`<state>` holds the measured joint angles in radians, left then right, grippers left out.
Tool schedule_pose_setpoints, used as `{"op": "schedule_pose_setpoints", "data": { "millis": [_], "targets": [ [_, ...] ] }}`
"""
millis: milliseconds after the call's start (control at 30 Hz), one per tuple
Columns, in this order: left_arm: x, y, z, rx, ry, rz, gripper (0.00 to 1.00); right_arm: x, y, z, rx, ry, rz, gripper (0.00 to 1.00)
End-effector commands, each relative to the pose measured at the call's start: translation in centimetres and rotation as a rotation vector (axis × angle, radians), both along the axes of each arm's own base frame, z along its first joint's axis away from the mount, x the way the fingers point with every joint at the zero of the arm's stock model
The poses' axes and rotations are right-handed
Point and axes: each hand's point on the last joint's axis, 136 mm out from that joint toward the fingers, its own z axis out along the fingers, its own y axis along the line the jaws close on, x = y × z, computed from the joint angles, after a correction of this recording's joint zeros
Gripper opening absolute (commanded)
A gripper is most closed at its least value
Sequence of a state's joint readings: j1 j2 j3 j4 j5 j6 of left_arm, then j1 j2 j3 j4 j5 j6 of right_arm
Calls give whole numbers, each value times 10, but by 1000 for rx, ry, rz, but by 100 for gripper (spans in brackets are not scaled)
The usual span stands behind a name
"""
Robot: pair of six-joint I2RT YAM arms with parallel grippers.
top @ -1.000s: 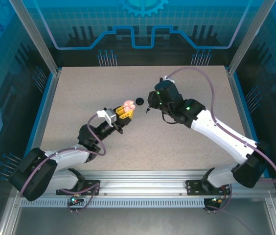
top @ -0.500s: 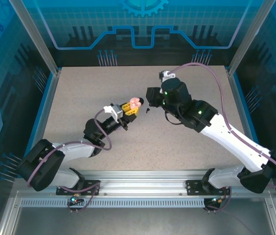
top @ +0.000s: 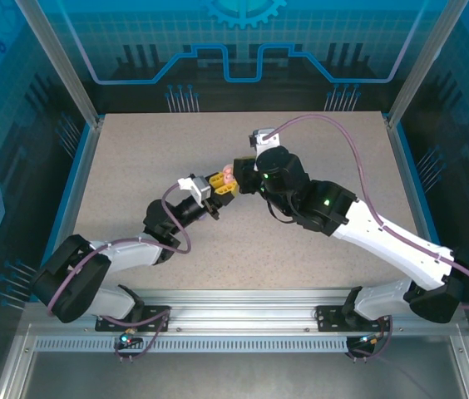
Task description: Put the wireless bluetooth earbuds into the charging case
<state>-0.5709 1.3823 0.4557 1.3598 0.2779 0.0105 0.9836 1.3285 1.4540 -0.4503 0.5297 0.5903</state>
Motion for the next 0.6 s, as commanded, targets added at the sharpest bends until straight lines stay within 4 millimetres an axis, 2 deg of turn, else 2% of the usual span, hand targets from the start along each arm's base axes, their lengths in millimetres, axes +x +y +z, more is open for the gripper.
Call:
{"op": "schedule_pose_setpoints", "data": {
  "millis": [0, 567],
  "targets": [
    [-9, -3, 22, -22, -85, -22, 0, 5, 3, -3, -26, -31, -21, 18],
    [-13, 0, 31, -40, -102, -21, 0, 11, 5, -28, -42, 11, -43, 18]
  ]
}}
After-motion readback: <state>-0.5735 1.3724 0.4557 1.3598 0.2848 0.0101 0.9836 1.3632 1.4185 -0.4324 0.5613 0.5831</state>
